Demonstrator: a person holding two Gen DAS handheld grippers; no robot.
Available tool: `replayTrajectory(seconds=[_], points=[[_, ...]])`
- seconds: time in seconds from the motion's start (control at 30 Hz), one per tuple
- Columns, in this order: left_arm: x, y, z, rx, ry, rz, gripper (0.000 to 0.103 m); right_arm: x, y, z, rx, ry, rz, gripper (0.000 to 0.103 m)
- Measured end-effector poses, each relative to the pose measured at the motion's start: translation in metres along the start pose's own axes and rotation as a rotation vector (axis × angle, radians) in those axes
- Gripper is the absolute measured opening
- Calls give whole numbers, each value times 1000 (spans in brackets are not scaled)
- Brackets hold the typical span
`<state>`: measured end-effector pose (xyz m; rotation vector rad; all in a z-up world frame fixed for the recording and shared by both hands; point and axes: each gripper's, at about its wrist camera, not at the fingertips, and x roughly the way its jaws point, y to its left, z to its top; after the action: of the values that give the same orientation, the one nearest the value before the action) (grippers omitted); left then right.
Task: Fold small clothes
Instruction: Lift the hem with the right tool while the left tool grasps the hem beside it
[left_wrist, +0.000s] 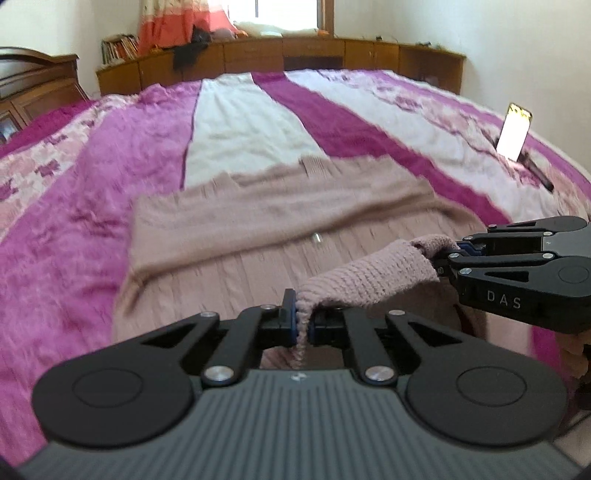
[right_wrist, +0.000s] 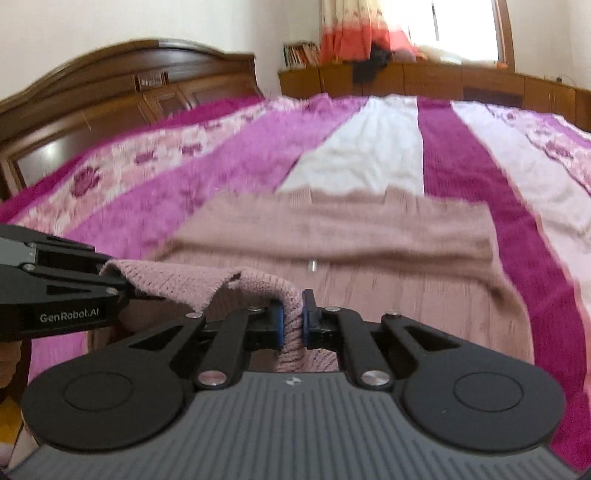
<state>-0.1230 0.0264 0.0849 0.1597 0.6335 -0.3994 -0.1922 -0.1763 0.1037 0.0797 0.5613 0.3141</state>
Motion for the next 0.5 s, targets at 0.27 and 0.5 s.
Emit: replayTrajectory(seconds=[0.27,0.5], points=[[5,9,48,17,-128,57,7,13,-6,63,-29,-134,-6,9],[26,23,90,2,-194,87,7,43,-19,117,-43,-180,-25,9]])
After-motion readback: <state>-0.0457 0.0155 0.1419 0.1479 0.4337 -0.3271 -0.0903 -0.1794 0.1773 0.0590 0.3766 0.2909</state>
